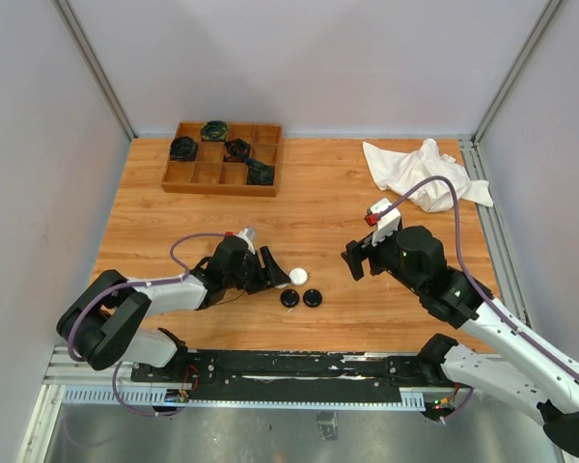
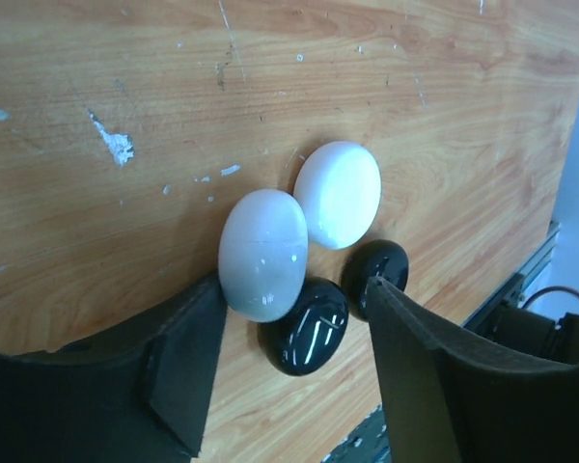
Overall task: Insert the wireless bluetooth earbuds into the charging case
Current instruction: Place the charging case at the center of the board, then reset both arms
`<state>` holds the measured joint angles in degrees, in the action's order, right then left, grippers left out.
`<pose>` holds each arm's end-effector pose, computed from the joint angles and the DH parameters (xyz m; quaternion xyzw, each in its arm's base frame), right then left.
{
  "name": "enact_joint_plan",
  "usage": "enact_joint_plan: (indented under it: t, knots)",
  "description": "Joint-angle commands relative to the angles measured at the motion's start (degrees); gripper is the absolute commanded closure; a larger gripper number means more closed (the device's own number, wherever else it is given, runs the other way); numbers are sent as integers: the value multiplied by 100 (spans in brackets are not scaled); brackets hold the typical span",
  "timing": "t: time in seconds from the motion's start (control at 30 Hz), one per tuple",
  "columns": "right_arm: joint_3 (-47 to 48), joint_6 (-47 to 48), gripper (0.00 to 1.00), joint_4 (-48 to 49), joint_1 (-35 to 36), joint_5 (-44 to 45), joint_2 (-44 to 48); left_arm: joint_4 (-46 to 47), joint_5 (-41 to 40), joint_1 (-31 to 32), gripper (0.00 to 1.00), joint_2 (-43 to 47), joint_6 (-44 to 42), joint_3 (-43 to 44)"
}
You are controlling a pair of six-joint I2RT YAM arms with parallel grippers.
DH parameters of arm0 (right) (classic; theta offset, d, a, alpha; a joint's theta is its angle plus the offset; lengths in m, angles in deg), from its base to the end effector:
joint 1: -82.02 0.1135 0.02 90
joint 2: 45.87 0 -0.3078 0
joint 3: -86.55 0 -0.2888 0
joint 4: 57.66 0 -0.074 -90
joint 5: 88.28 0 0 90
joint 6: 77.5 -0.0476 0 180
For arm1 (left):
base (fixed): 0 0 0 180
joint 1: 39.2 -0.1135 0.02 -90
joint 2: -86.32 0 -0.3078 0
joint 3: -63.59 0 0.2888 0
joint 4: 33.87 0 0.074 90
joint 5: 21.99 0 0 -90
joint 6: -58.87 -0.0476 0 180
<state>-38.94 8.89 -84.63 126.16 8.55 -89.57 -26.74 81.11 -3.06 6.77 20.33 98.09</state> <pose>0.1458 0.1336 0.3466 -0.2428 0.7610 0.1991 0.5676 0.2062 -0.1639 0.1378 -0.0694 0.8913 -0.3758 0.2438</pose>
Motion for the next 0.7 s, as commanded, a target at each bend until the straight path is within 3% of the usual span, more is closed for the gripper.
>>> enact_joint_plan:
  t: [0.0,0.07,0.1,0.13,0.3,0.67]
  knots:
    - [41,-105,13,-159,-12,414,157,-752,-594,-2,30,391,-269,36]
    - [62,-104,12,-267,-11,550,177,-1070,-846,-2,17,550,-400,101]
    - [92,-104,11,-354,-16,624,188,-1246,-961,-2,3,640,-454,138]
    - [118,-118,11,-442,-12,710,203,-1391,-1058,-1,1,732,-513,179]
    - [204,-242,1,-965,-15,1327,582,-2491,-1631,-11,1,1516,-909,458]
    - [357,-411,2,-1692,-15,2828,1736,-5494,-3393,-28,1,4098,-1975,2035]
